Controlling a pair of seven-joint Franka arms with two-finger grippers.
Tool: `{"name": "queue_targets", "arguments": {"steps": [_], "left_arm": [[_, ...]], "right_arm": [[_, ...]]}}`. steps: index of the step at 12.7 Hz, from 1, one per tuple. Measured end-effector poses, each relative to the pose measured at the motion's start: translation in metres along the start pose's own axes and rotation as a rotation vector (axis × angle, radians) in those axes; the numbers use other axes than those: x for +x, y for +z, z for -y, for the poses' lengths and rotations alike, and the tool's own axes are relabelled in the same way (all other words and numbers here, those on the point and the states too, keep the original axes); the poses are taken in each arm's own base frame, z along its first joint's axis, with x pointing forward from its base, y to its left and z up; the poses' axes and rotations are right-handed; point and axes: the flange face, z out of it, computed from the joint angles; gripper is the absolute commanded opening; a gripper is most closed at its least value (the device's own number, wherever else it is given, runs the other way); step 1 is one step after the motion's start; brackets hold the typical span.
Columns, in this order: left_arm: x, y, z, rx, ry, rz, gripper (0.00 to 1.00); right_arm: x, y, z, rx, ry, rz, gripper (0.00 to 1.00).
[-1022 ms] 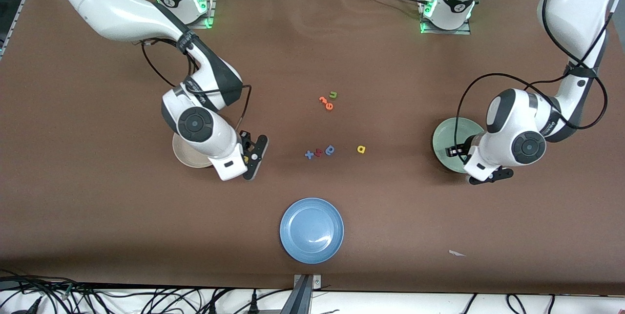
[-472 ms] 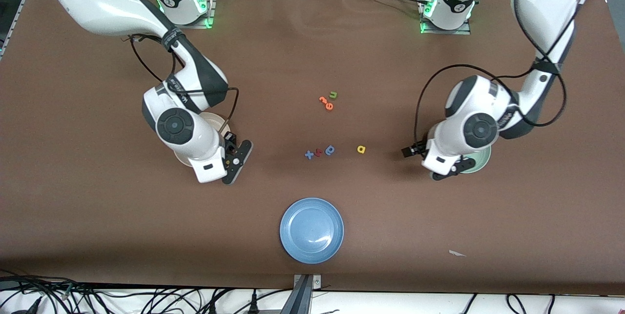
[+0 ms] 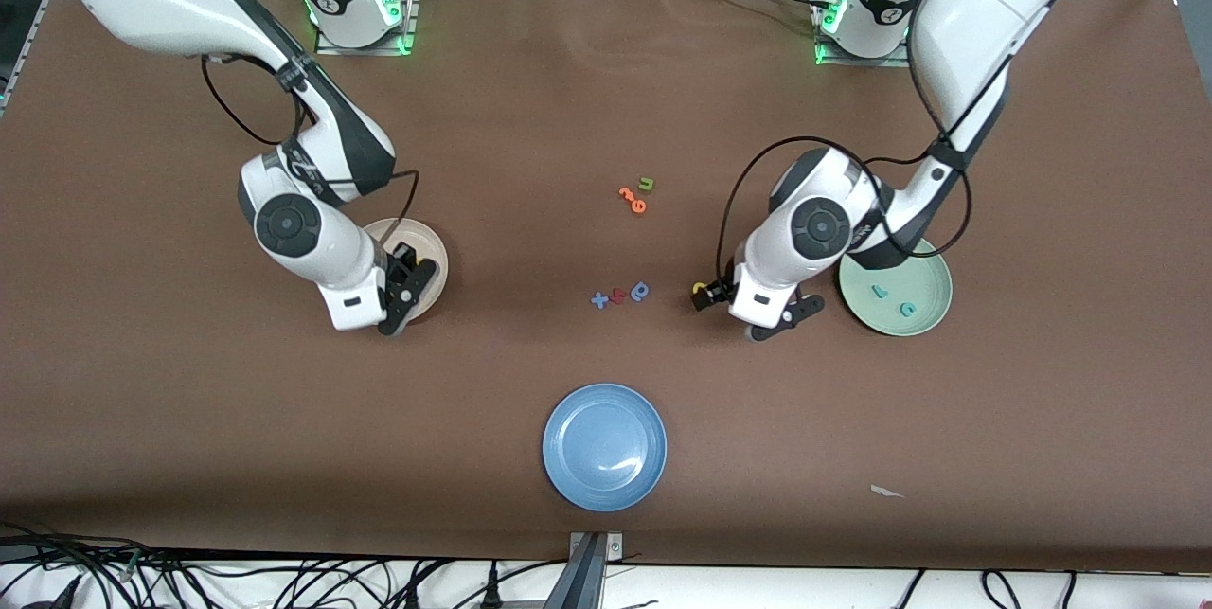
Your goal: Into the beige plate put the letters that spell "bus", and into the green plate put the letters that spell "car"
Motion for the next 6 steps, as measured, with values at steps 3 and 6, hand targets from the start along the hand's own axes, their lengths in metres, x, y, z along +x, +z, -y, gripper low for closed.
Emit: {"name": "queue_targets", "arguments": {"steps": [3,6], "left_arm": [[-0.009,0.025,-0.003,0.041,0.016,-0.017,0.89],[-0.016,0.036,-0.006,0.066,0.031,-0.031,0.71]], "right_arm": [[-0.057,0.026,-0.003,-0.007,0.057,-0.025,0.24],[-0.080,0.052,0.006,0.005,0.076,-0.061,0.98]]}}
